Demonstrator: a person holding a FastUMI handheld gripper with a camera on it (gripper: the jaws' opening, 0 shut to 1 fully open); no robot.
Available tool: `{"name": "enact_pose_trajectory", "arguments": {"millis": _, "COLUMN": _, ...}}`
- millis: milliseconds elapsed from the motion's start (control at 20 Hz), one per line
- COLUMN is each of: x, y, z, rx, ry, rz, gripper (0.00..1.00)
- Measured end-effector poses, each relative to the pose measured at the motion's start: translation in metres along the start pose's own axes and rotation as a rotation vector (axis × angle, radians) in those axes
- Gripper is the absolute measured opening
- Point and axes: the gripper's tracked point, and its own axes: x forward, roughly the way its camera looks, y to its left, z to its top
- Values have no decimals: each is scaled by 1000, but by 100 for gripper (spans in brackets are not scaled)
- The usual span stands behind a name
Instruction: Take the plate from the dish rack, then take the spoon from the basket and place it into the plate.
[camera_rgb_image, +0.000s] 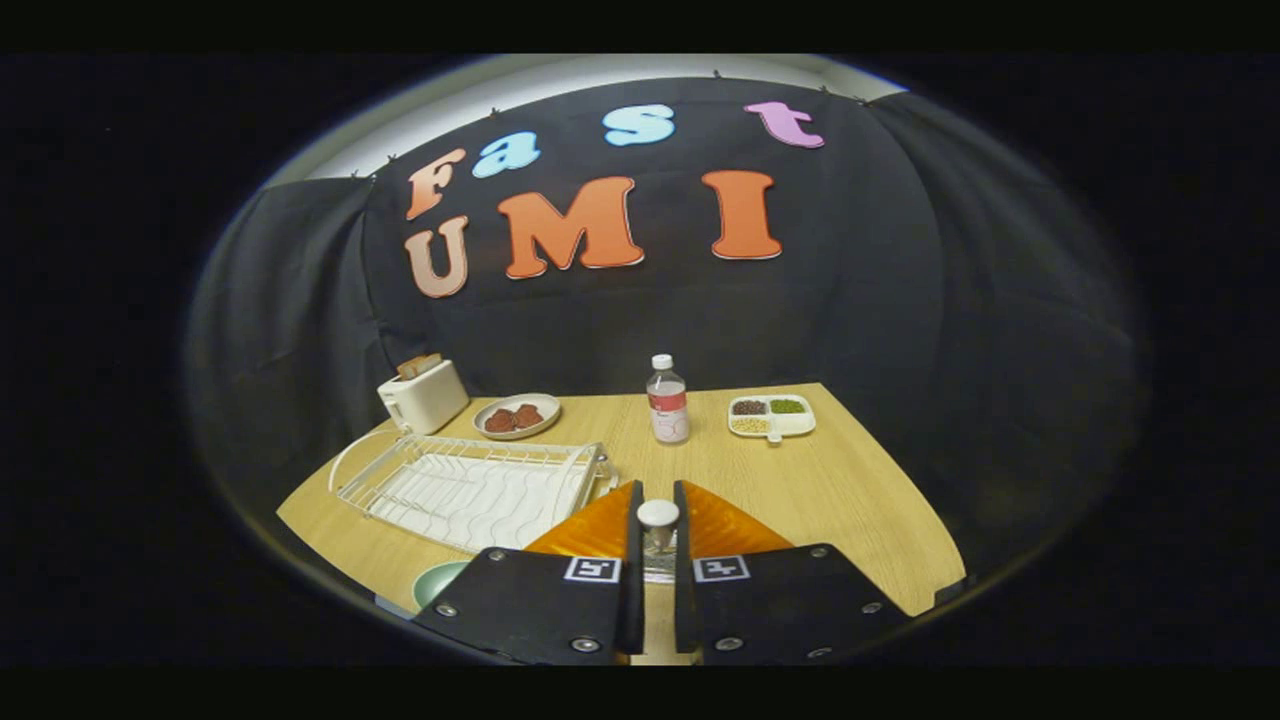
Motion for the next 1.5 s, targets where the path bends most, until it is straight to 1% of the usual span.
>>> {"name": "enact_pose_trajectory", "arguments": {"millis": 200, "x": -18, "y": 8, "z": 17, "rx": -11, "ry": -23, "rz": 35, "gripper": 12}}
{"name": "enact_pose_trajectory", "arguments": {"millis": 450, "x": -36, "y": 47, "z": 18, "rx": -33, "ry": -21, "rz": 140, "gripper": 12}}
{"name": "enact_pose_trajectory", "arguments": {"millis": 850, "x": -37, "y": 121, "z": -20, "rx": -34, "ry": 44, "rz": 330, "gripper": 12}}
{"name": "enact_pose_trajectory", "arguments": {"millis": 950, "x": -31, "y": 134, "z": -35, "rx": -51, "ry": 82, "rz": 359, "gripper": 12}}
{"name": "enact_pose_trajectory", "arguments": {"millis": 1250, "x": -26, "y": 179, "z": -65, "rx": -101, "ry": 131, "rz": 468, "gripper": 12}}
{"name": "enact_pose_trajectory", "arguments": {"millis": 1500, "x": -12, "y": 208, "z": -96, "rx": -139, "ry": 177, "rz": 525, "gripper": 12}}
